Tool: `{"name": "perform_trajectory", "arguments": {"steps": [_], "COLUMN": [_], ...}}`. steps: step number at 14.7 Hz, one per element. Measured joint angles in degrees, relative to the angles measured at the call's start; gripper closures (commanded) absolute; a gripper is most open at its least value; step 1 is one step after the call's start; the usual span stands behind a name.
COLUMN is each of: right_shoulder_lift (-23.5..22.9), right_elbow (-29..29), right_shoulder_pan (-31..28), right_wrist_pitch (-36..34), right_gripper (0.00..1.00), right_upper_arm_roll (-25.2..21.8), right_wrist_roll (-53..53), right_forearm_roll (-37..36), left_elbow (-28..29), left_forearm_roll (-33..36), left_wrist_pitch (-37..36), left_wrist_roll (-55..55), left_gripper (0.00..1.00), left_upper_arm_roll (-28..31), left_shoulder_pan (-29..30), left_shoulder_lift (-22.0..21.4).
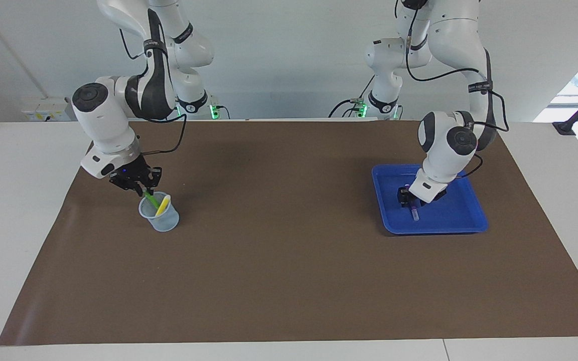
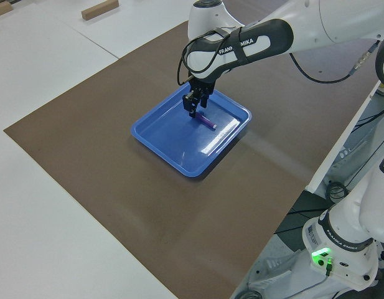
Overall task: Right arm passes pens to left for tray arrangement
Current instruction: 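Release the purple pen while the right gripper grasps the green pen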
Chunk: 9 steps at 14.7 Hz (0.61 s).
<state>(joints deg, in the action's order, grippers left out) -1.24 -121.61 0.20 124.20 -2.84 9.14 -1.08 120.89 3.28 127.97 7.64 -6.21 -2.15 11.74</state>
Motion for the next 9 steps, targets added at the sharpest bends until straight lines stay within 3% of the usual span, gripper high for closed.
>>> {"name": "perform_trajectory", "arguments": {"steps": [3, 5, 9], "right_shoulder_lift": [0.0, 0.0, 0.2], "right_elbow": [-0.4, -0.9, -1.1], "right_shoulder_pan": [0.0, 0.0, 0.0], "right_wrist_pitch": [0.4, 1.5, 2.5], "right_gripper": [0.72, 1.00, 1.00], "right_upper_arm_roll": [0.0, 0.0, 0.0], "right_wrist_roll": [0.0, 0.0, 0.0], "right_forearm_roll": [0.2, 0.2, 0.2], "left_elbow": [0.1, 0.2, 0.0], "left_forearm_roll": [0.0, 0.0, 0.0], "left_wrist_pitch": [0.3, 0.4, 0.0], "left_wrist_roll": [0.0, 0.0, 0.0], "left_gripper": [0.16, 0.15, 0.14], "left_upper_arm_roll": [0.0, 0.0, 0.1], "left_shoulder_pan": [0.0, 0.1, 0.4], "left_shoulder_lift": [0.0, 0.0, -0.1]}}
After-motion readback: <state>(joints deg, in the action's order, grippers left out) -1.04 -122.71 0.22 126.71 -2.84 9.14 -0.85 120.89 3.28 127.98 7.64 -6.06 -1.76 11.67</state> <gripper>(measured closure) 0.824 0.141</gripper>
